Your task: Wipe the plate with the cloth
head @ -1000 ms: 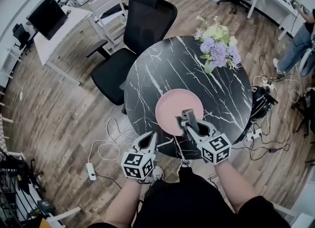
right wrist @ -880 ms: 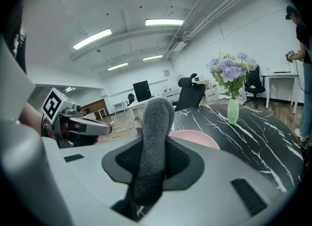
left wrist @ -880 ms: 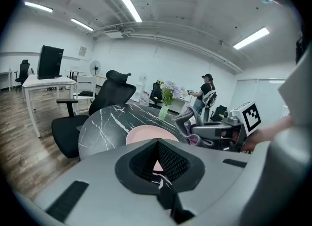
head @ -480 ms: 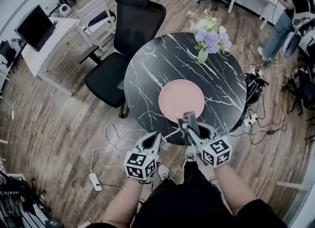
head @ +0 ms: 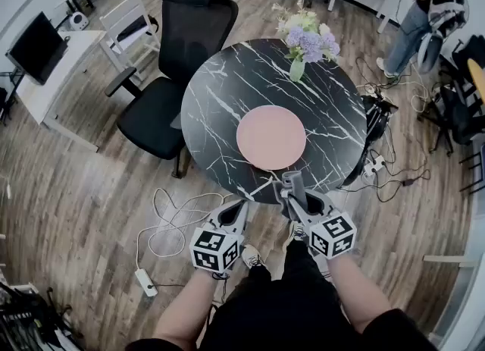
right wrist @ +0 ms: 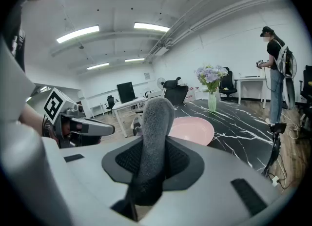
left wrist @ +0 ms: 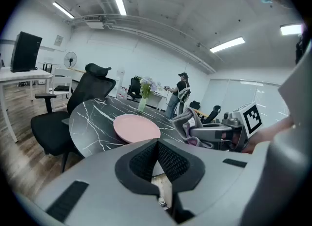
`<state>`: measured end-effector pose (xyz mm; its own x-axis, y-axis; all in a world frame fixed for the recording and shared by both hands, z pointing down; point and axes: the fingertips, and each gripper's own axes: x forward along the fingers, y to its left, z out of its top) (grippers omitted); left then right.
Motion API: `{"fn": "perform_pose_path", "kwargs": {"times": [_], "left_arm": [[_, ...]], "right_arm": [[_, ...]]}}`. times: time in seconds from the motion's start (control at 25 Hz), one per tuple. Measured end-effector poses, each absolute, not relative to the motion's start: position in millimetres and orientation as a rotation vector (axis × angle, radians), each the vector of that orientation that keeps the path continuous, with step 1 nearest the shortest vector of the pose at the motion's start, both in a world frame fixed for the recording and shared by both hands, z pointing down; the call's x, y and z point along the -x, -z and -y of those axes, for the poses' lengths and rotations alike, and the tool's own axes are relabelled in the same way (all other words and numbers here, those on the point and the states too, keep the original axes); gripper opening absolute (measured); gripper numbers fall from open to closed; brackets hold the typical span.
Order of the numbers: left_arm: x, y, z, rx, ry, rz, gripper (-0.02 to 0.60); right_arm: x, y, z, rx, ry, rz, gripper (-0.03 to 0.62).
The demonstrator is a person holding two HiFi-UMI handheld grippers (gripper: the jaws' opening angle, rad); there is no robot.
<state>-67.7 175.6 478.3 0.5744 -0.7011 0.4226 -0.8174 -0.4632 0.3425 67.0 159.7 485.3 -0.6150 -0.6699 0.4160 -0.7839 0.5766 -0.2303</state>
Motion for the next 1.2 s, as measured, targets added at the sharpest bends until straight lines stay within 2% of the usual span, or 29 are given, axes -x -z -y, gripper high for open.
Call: {"fn": "perform_pose_path", "kwargs": {"times": [0.36,1.2], "left_arm": [[41,-471,-189,-2.305,-0.284,1.214,0.017],[-41,-451,-219,-2.151,-0.252,1.523,0.018]], "right_arm": [[-93,-476,-173,-1.188,-0.551,2.53,0.11],[-163,-461,-184,-0.859,-0.497,2.698,0.107]]}}
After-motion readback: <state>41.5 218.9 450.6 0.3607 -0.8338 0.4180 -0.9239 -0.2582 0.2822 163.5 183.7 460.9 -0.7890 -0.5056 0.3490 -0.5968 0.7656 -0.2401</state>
